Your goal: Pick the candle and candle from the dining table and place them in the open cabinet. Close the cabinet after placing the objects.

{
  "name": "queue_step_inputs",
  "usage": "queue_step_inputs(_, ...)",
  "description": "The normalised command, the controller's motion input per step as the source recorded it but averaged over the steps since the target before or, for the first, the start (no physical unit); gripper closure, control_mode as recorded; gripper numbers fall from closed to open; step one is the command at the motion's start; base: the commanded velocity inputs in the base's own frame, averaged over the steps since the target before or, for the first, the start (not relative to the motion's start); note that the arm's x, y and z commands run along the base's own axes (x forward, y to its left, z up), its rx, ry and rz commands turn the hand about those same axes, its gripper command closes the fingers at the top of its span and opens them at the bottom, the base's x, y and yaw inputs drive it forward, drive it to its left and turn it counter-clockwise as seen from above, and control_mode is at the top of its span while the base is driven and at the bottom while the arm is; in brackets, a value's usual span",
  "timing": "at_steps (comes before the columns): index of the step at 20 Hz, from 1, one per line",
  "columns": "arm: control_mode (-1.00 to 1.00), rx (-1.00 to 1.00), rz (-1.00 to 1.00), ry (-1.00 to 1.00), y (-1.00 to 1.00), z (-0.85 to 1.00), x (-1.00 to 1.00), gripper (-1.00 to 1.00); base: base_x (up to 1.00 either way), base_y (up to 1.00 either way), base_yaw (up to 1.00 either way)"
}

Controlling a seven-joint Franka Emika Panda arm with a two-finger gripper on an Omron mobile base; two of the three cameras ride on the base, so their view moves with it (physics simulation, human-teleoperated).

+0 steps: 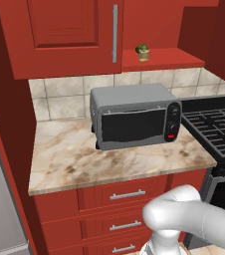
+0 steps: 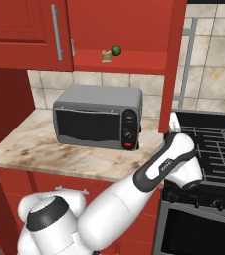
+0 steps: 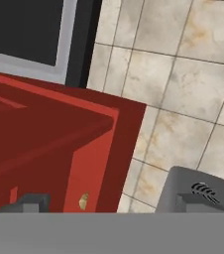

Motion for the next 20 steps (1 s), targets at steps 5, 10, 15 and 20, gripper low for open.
queue_step_inputs(5,-1.0,0.0,0.07,-0.12,-0.24,0.19,0.1,-1.0,0.0,0.0,0.0)
queue_step_inputs(10,-1.0,-0.07,0.14,-0.36,-0.06,0.27,-0.04,-1.0,0.0,0.0,0.0)
queue_step_inputs(15,-1.0,-0.13,0.13,-0.38,0.0,0.41,-0.08,-1.0,0.0,0.0,0.0)
queue_step_inputs(20,-1.0,-0.17,0.08,-0.34,0.03,0.39,-0.13,-1.0,0.0,0.0,0.0)
